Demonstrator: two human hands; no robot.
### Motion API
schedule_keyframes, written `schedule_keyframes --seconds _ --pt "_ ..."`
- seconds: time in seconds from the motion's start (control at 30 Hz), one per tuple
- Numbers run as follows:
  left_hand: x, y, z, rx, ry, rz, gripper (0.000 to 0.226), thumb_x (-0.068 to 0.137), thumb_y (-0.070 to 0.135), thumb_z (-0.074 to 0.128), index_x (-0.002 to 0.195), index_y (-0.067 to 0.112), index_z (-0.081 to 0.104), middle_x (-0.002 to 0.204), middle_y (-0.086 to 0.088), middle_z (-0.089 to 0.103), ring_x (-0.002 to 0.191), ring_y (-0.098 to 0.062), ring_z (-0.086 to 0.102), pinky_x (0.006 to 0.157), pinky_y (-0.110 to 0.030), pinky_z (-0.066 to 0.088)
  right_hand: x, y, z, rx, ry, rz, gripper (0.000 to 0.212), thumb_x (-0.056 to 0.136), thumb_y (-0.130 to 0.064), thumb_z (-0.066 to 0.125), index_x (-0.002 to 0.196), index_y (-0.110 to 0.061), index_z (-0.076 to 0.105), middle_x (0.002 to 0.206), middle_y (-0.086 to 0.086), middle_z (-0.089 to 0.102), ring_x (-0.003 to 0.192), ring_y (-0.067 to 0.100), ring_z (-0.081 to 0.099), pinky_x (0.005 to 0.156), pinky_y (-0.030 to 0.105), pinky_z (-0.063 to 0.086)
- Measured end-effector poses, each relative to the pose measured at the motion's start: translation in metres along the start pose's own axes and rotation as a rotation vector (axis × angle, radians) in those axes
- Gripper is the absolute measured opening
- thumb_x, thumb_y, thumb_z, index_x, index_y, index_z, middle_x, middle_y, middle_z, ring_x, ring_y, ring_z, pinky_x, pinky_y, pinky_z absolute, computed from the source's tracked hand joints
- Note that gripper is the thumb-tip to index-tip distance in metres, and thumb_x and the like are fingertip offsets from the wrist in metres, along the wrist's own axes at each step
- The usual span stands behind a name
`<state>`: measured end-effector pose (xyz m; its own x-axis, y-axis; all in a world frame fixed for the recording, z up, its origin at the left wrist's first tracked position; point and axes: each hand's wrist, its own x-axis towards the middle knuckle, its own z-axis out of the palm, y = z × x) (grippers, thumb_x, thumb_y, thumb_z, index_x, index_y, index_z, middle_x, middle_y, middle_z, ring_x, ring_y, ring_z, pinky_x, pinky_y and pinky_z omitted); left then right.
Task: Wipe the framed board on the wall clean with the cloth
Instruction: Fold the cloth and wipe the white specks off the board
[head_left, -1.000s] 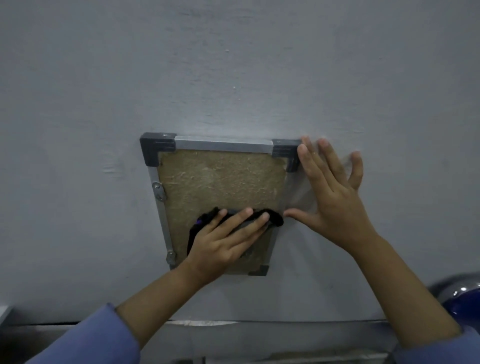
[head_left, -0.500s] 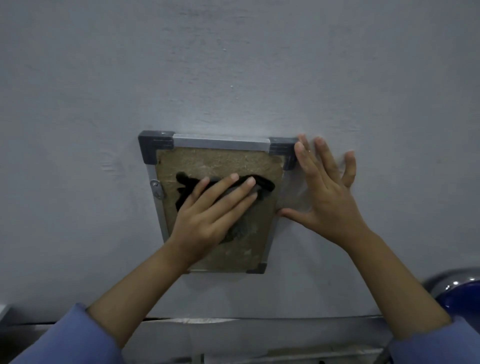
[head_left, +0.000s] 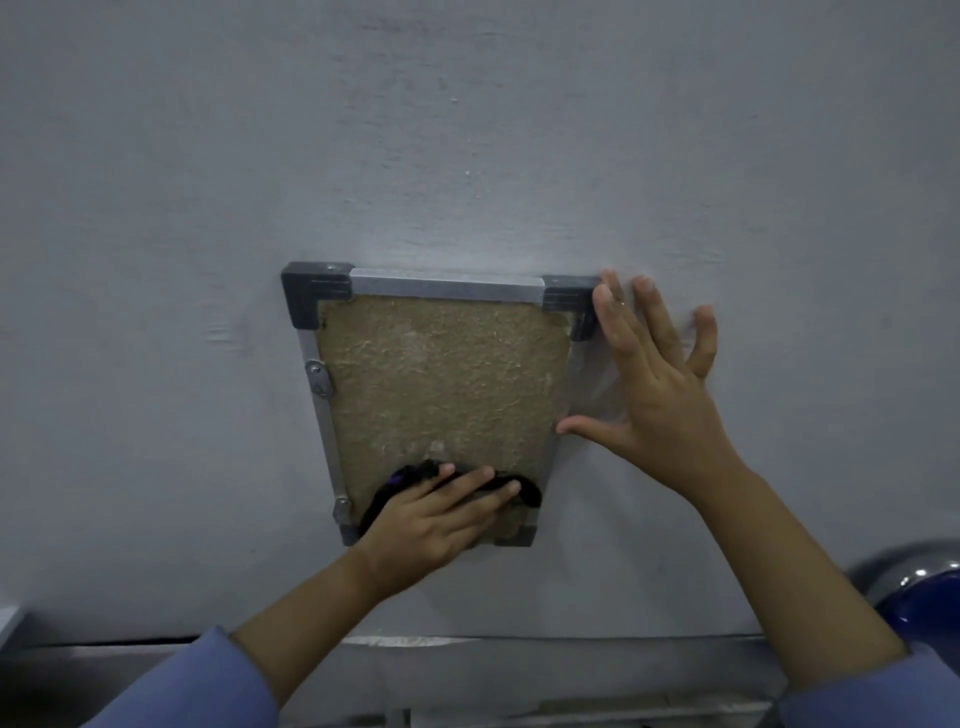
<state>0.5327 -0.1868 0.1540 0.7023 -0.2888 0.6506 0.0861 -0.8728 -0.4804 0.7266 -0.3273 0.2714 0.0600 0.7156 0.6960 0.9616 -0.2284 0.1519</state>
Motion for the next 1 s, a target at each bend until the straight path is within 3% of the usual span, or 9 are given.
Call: schedule_keyframes --seconds 0.17,0.27,0.4,0.5,0.6,0.7,0.83,1.0 --pt "-0.004 0.005 -0.015 -0.008 0.009 -0.041 0.037 0.101 0.011 0.037 0.113 0.017 0.071 0.128 0.004 0.061 0.114 -0.016 0.061 0.097 -0.035 0.047 -0.001 -0.001 -0.002 0.011 -0.005 0.003 0.104 0.071 -0.067 0.050 0.149 -0.022 -0.001 0.155 -0.011 -0.001 0.145 0.010 -0.010 0.111 0.048 -0.014" --pt "-0.007 0.003 -0.029 -0.004 0.125 -0.145 0.032 0.099 0.011 0.043 0.125 0.016 0.062 0.131 0.002 0.058 0.119 -0.019 0.056 0.099 -0.037 0.043 -0.001 -0.001 -0.001 0.018 0.003 0.003 0.112 0.068 -0.061 0.067 0.150 -0.020 0.003 0.155 -0.011 0.000 0.144 0.009 -0.010 0.111 0.048 -0.015" --pt "0.017 -0.011 -0.029 0.054 0.262 -0.224 0.031 0.100 0.012 0.047 0.130 0.014 0.053 0.138 0.000 0.051 0.126 -0.021 0.049 0.105 -0.042 0.034 0.000 -0.002 -0.003 0.018 -0.002 0.009 0.115 0.064 -0.056 0.071 0.150 -0.020 0.004 0.154 -0.012 -0.002 0.144 0.009 -0.012 0.111 0.051 -0.012" --pt "0.025 -0.011 -0.008 0.156 0.243 -0.214 0.044 0.091 0.026 0.063 0.132 0.017 0.051 0.137 0.001 0.051 0.128 -0.021 0.046 0.104 -0.043 0.032 -0.001 -0.001 -0.002 0.006 0.001 0.007 0.118 0.063 -0.053 0.076 0.150 -0.020 0.003 0.155 -0.012 -0.002 0.144 0.010 -0.011 0.111 0.052 -0.011" --pt "0.021 -0.007 0.011 0.221 0.282 -0.228 0.057 0.080 0.023 0.074 0.133 0.019 0.052 0.135 0.005 0.053 0.126 -0.019 0.048 0.105 -0.041 0.028 -0.001 0.000 0.000 -0.002 0.013 0.002 0.114 0.066 -0.057 0.071 0.150 -0.019 0.003 0.155 -0.008 0.002 0.144 0.010 -0.009 0.111 0.049 -0.014" --pt "0.018 -0.005 0.019 0.189 0.333 -0.210 0.041 0.093 0.011 0.056 0.134 0.020 0.053 0.135 0.007 0.052 0.127 -0.018 0.047 0.106 -0.039 0.028 0.000 0.000 0.002 -0.009 0.008 0.006 0.115 0.067 -0.057 0.072 0.150 -0.019 0.003 0.154 -0.008 0.001 0.144 0.010 -0.009 0.111 0.047 -0.015" --pt "-0.002 -0.001 0.020 0.124 0.156 -0.063 0.033 0.101 0.011 0.041 0.123 0.020 0.064 0.132 0.008 0.055 0.125 -0.015 0.047 0.107 -0.034 0.028 -0.001 0.000 0.002 -0.008 0.018 0.005 0.113 0.068 -0.059 0.068 0.150 -0.018 0.003 0.155 -0.009 0.001 0.144 0.010 -0.008 0.111 0.049 -0.013" --pt "-0.023 0.001 0.015 0.030 -0.018 0.105 0.041 0.103 0.018 0.035 0.103 0.024 0.075 0.125 0.010 0.062 0.115 -0.013 0.059 0.099 -0.032 0.039 -0.002 0.001 0.002 0.003 0.009 0.009 0.108 0.069 -0.061 0.061 0.150 -0.019 0.003 0.156 -0.005 0.007 0.144 0.010 -0.009 0.111 0.052 -0.009"
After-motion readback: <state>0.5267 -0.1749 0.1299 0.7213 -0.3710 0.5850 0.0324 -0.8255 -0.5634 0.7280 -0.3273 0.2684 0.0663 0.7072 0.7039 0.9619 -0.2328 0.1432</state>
